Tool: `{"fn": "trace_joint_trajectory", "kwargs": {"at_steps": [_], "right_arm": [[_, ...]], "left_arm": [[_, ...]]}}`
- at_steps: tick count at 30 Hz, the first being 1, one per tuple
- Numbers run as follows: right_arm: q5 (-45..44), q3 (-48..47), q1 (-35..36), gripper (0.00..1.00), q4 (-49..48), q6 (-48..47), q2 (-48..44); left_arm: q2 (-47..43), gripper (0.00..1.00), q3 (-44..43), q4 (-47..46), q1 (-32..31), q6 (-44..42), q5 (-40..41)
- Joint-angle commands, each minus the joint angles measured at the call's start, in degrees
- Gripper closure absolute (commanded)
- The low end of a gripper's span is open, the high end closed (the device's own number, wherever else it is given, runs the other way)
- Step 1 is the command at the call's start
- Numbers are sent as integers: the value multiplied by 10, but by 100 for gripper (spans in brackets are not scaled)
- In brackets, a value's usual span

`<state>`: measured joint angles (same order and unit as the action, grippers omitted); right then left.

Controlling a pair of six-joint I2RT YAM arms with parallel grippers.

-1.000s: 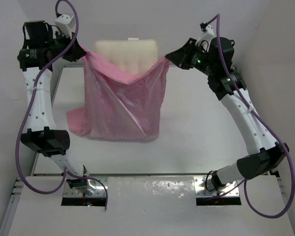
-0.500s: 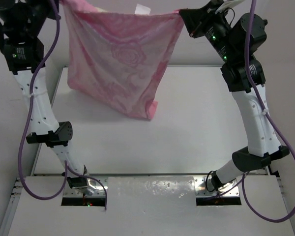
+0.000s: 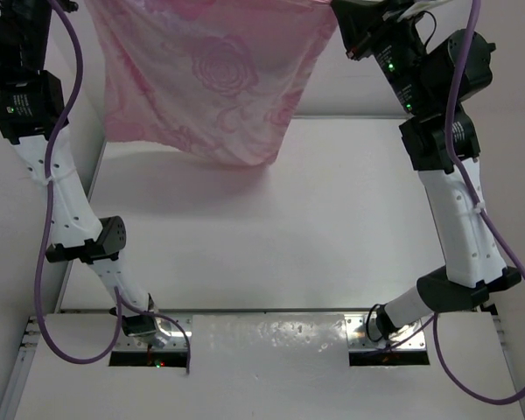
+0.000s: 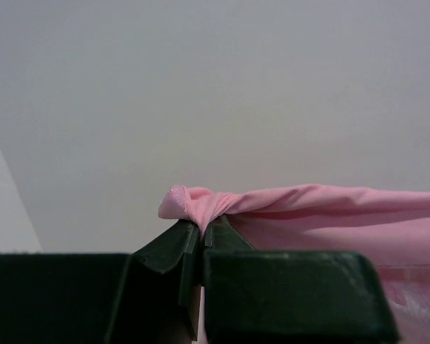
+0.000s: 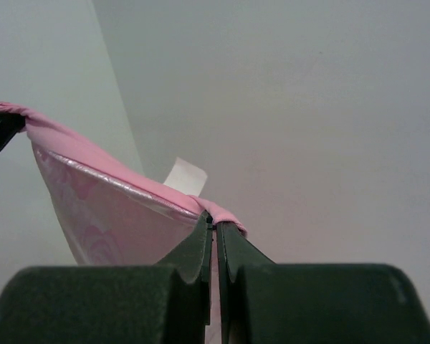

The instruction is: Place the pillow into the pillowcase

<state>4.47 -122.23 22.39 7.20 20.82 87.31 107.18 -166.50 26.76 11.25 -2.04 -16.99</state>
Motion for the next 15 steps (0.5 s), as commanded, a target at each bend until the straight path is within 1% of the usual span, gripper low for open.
{"fn": "trace_joint_trajectory", "kwargs": {"at_steps": [1, 2, 3, 4, 6, 7, 9, 11, 12, 15], "right_arm": [[-16, -23, 9, 100, -56, -24, -13], [-15, -24, 18, 100, -58, -31, -7], [-15, -27, 22, 100, -59, -35, -7], [-17, -30, 25, 100, -60, -35, 2], [-18, -42, 34, 100, -58, -37, 15], [-19, -45, 37, 100, -58, -35, 31], [-16, -49, 50, 100, -55, -35, 60], [-3, -77, 69, 100, -44, -30, 85], [4, -96, 78, 100, -40, -30, 95], [19, -93, 123, 100, -60, -46, 113]], "left_arm": [[-16, 100, -14, -89, 17, -29, 142], [-21, 100, -1, -93, 16, -55, 160], [-27, 100, -1, -94, 17, -55, 158], [-36, 100, 38, -92, 15, -74, 153], [-65, 100, 91, -81, 10, -84, 146], [-75, 100, 144, -80, 8, -84, 151], [-93, 100, 191, -86, 17, -77, 186], [-97, 100, 224, -109, 34, -75, 229], [-95, 100, 224, -118, 41, -68, 281], [-99, 100, 212, -152, 82, -53, 336]]}}
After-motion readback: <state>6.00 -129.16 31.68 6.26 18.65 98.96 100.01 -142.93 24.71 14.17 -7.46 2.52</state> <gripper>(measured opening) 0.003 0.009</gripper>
